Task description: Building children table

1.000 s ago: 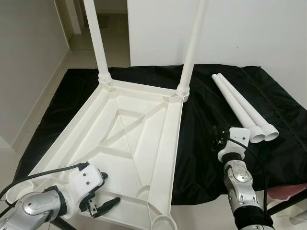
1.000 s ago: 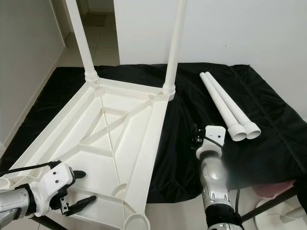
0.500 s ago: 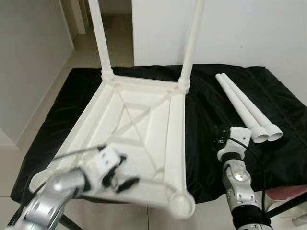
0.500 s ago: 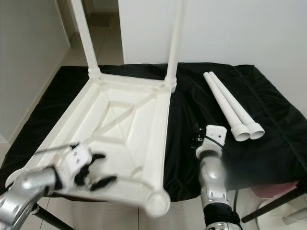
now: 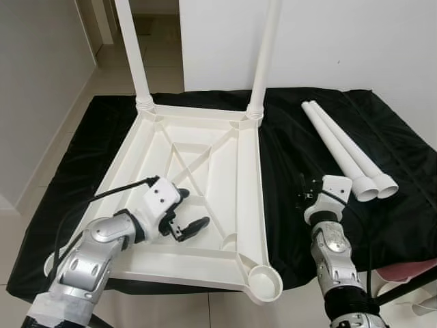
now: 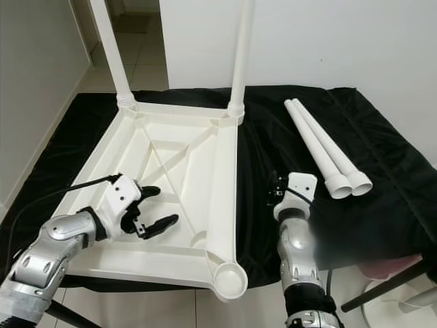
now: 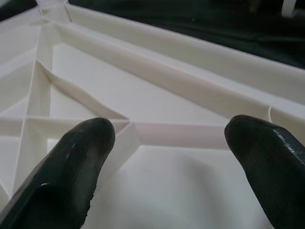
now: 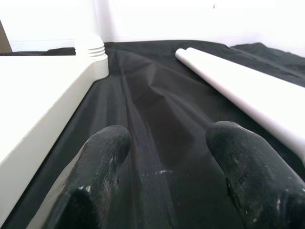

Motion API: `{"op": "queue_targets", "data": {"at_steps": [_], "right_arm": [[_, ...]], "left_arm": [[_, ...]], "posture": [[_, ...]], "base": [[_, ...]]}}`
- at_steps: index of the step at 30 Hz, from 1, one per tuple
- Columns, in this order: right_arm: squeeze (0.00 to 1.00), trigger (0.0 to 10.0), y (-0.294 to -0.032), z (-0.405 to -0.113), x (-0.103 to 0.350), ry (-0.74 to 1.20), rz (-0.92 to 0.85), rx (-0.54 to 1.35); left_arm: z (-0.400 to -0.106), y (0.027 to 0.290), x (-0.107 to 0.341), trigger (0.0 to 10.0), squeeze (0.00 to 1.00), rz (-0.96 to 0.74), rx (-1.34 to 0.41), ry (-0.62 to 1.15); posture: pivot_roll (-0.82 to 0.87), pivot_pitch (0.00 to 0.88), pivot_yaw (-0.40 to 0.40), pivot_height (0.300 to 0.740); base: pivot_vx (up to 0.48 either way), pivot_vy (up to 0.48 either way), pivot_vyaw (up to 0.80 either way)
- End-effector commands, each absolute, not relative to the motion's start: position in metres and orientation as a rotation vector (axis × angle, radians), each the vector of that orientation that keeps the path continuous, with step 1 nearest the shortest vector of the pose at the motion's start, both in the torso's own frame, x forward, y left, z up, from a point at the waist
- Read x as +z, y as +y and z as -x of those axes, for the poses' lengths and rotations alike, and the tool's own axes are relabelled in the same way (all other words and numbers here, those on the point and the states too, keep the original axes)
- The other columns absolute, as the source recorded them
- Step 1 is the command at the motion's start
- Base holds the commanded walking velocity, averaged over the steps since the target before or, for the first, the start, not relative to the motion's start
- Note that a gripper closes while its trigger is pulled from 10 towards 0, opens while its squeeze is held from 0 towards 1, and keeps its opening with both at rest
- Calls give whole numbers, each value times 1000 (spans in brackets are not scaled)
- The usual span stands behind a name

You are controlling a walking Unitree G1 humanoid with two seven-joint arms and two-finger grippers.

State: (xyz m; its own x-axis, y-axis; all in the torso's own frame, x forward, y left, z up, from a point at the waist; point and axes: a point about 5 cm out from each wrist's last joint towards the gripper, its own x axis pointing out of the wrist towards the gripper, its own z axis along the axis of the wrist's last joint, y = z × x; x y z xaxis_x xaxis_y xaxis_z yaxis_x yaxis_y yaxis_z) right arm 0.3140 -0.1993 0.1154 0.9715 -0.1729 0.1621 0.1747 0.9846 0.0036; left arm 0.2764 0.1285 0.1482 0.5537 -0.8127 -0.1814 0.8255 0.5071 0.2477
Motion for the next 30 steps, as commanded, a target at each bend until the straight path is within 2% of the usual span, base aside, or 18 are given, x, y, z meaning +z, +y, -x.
{"op": "queue_targets", "data": {"at_steps": [1, 7, 13, 17, 23, 30], "right_arm": [[0, 10000, -199, -315, 116, -160, 1, -180], [0, 10000, -199, -315, 116, -162, 4, -184], [0, 10000, -198, -314, 116, -165, -1, -193], [0, 10000, -196, -312, 114, -167, -5, -188], [0, 10000, -199, -314, 111, -152, 3, -190], [0, 10000, -202, -316, 114, -159, 15, -187]], "left_arm": [[-281, 135, 154, 10000, 0, -288, -802, -18], [-269, 134, 160, 10000, 0, -211, -888, -44], [-265, 131, 157, 10000, 0, -181, -877, -41], [-256, 118, 160, 10000, 0, -145, -960, -78], [-240, 105, 153, 10000, 0, -152, -1095, -45], [-237, 98, 134, 10000, 0, -244, -1107, 17]], "posture": [[0, 43, 24, 740], [-7, 47, 33, 740], [-16, 27, 37, 740], [-10, 21, 43, 740], [-2, 15, 32, 740], [-14, 4, 31, 740]], "base": [[0, 0, 0], [0, 0, 0], [0, 0, 0], [0, 0, 0], [0, 0, 0], [0, 0, 0]]}}
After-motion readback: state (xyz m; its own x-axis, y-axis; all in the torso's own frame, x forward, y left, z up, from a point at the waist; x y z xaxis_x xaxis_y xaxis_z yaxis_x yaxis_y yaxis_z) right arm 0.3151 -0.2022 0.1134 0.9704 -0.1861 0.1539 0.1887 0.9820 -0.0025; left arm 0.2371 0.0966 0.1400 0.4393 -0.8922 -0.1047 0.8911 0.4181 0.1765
